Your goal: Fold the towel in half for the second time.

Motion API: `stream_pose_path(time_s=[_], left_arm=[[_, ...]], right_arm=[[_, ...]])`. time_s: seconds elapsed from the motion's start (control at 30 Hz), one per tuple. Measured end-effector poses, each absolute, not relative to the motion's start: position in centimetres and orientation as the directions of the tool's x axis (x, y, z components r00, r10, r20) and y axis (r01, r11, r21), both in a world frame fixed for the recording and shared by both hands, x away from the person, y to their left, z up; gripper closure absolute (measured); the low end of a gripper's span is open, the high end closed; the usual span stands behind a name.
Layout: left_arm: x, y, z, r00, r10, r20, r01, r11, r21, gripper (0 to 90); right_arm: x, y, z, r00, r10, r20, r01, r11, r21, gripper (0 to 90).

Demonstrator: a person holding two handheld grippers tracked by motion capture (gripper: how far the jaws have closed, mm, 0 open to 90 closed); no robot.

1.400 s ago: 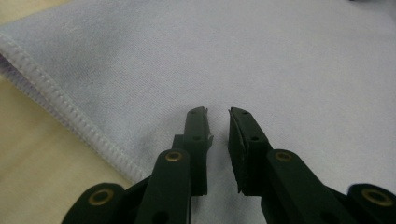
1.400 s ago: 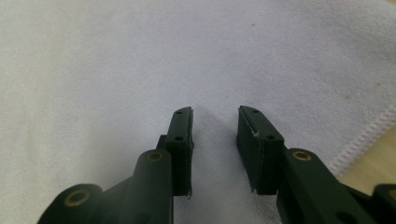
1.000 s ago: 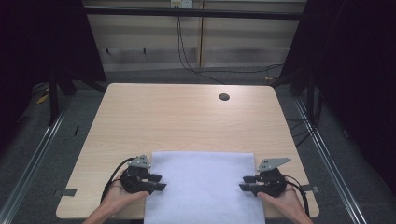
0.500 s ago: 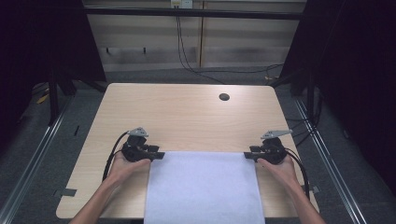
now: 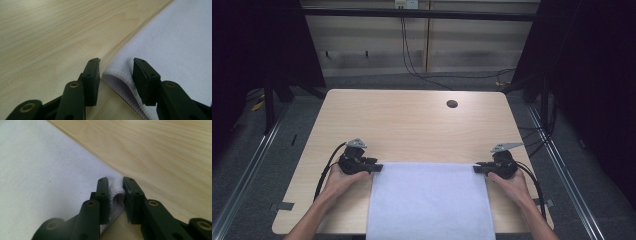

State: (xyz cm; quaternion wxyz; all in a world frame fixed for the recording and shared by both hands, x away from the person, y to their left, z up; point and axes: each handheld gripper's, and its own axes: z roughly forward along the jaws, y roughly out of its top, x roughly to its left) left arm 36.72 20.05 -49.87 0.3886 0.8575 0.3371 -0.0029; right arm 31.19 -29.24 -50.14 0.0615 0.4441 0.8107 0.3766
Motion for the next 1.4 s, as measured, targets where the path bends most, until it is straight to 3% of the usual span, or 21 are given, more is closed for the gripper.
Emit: stream_pose_path(time_s=[0.1,0.2,0.67,1.4], left_arm=[[36.7,20.0,-50.0,0.782,0.551,-0.29,0.581,-0.478,0.658,78.8],[36.9,20.2,-50.1,0.778,0.534,-0.329,0.598,-0.47,0.65,83.8],[37.8,20.5,-46.8,0.757,0.586,-0.289,0.555,-0.342,0.758,84.9],[43.0,19.9,-42.6,0.742,0.623,-0.246,0.508,-0.284,0.813,85.0]], right_arm=[[31.2,-29.3,-50.2,-0.599,0.762,0.248,0.68,0.319,0.66,80.9],[31.3,-29.0,-49.9,-0.602,0.762,0.238,0.677,0.33,0.658,84.8],[33.5,-29.6,-46.6,-0.584,0.783,0.215,0.603,0.241,0.761,85.8],[38.1,-29.7,-42.6,-0.547,0.818,0.176,0.548,0.191,0.815,86.5]])
